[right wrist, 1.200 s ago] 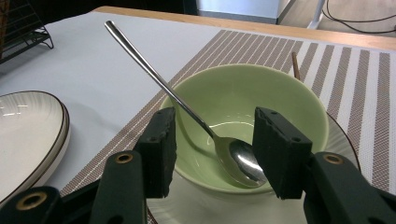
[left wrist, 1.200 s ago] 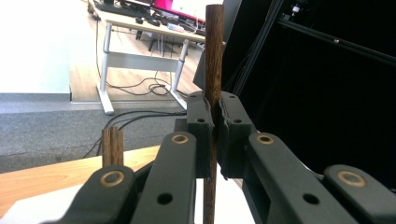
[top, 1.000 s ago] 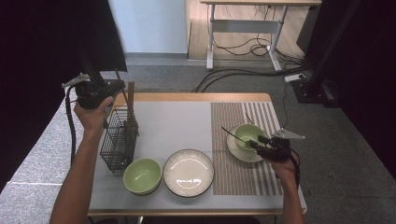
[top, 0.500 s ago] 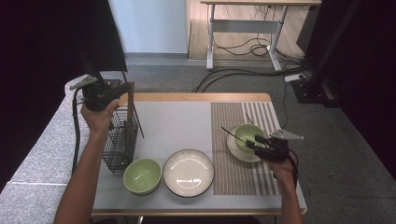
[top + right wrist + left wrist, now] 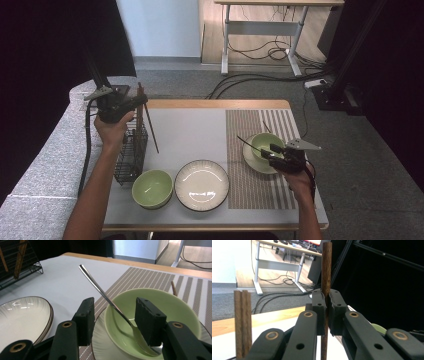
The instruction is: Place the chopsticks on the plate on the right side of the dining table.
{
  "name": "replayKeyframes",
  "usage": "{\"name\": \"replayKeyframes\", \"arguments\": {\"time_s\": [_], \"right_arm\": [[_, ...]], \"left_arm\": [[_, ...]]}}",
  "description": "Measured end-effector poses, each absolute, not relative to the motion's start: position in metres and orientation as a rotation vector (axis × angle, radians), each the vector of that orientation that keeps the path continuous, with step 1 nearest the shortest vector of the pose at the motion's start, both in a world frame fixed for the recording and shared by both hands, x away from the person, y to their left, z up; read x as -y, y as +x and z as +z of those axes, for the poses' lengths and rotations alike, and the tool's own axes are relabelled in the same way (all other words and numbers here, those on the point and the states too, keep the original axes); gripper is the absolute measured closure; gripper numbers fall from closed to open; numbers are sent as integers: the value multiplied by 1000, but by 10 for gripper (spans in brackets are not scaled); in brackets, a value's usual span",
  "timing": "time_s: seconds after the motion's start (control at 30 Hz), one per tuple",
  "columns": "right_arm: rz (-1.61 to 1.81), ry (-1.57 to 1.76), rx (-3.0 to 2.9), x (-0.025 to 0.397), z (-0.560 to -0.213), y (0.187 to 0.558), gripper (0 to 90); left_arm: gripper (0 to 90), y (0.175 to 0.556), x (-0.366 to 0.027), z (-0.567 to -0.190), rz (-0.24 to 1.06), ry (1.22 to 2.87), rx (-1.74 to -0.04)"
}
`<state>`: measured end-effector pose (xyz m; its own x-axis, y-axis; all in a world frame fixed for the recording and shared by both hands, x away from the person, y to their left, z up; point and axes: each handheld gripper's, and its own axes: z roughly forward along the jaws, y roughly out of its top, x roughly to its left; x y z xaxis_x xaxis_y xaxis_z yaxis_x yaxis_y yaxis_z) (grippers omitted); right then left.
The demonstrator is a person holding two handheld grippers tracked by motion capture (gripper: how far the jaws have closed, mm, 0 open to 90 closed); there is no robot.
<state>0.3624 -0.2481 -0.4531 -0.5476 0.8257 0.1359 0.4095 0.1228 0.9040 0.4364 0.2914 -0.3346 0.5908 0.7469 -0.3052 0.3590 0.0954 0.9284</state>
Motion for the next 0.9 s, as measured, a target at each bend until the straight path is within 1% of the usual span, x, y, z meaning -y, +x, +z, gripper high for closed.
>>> {"name": "replayKeyframes", "arguments": {"time_s": [0.33,0.9], "right_arm": [[1407,1153,-2054,231,-455,364,507],[1430,1158,-2074,230,-456,366,507]], "left_arm": [[847,438,-279,-343,339,1522,-966],[847,442,-262,-348,303,1542,-956]]}}
